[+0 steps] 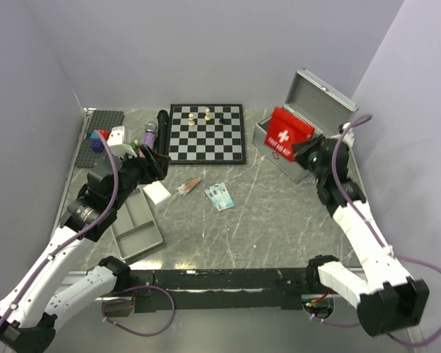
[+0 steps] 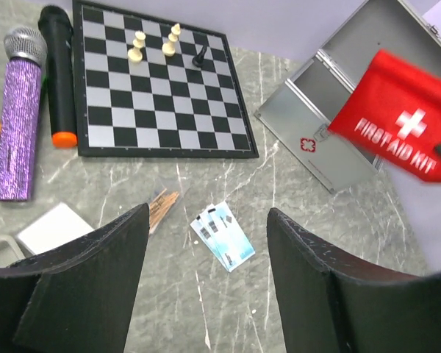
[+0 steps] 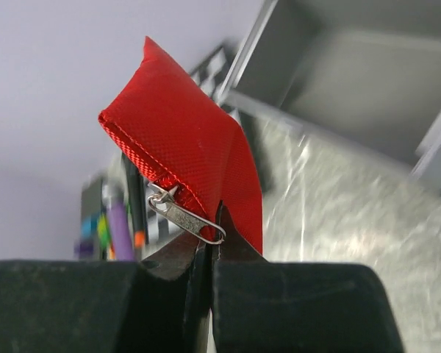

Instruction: Organize the medicine kit

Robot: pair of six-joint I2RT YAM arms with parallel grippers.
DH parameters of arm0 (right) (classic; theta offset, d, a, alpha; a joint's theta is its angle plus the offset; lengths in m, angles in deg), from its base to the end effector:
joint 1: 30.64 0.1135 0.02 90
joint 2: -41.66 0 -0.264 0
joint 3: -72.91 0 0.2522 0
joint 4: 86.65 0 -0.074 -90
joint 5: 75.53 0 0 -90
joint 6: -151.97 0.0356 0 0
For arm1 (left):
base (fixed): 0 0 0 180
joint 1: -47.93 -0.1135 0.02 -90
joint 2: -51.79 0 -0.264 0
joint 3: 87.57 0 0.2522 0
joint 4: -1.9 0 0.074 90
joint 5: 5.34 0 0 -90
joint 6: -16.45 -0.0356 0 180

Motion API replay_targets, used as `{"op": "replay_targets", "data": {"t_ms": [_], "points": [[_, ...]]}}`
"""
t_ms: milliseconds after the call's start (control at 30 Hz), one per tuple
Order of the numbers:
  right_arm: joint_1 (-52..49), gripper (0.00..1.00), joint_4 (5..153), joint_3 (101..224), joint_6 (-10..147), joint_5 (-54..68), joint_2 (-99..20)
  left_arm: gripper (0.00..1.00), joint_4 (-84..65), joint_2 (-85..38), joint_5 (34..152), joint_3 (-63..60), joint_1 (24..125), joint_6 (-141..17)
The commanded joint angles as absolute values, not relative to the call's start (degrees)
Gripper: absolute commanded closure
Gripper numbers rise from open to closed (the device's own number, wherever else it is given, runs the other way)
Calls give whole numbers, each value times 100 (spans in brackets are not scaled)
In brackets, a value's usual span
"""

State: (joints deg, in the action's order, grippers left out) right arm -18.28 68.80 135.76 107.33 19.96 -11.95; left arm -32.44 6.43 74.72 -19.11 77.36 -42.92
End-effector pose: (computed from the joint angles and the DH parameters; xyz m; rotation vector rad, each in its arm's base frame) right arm 0.2135 0.0433 0.3376 0.6000 1.7834 0.6136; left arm 0.1541 -0.0799 0.3790 -0.1473 1.7980 -0.6037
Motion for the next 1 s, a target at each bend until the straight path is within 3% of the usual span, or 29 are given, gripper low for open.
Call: {"op": "replay_targets", "data": {"t_ms": [0, 367, 967], "points": [[-2544, 100, 6914, 14510, 11268, 1949, -1949, 31, -2776, 644, 7586, -2002, 7720, -3928], [-3397, 100, 7589, 14548, 12049, 911, -3146, 34, -2619, 547, 7947, -2423, 7728, -3576], [-3477, 100, 8486, 14925, 13123, 489, -4693, 34, -2601, 398, 7947, -2591, 7720, -3497]]}}
